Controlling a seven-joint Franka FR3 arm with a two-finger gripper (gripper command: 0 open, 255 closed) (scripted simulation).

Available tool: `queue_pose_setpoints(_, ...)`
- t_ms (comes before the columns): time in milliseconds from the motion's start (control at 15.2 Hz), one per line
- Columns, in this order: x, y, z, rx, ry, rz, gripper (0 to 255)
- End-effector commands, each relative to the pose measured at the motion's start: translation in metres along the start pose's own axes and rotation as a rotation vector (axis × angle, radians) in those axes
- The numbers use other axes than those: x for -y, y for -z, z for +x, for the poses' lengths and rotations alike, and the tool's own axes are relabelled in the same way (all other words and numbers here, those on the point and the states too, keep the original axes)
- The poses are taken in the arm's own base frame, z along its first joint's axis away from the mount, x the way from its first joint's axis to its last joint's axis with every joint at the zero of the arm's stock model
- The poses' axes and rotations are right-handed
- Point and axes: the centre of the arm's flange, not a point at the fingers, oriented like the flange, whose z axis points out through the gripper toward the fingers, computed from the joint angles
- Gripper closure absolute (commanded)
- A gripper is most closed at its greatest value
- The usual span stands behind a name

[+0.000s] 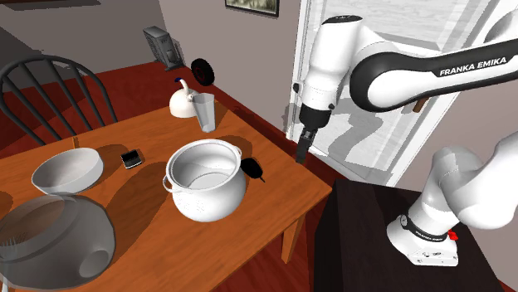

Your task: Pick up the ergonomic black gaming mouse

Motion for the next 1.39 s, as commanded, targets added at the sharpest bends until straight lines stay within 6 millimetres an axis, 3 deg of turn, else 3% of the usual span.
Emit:
queue_pose_setpoints(0, -0.003, -0.016, 0.020, -0.003, -0.040, -0.001, 0)
queue_pose_setpoints(528, -0.015, -0.086, 0.097, -0.008, -0.196, -0.005, 0)
queue_pose_setpoints(1056, -0.040, -0.157, 0.171, -0.013, -0.352, -0.010, 0)
queue_pose_setpoints(1320, -0.043, -0.177, 0.175, -0.014, -0.363, -0.010, 0)
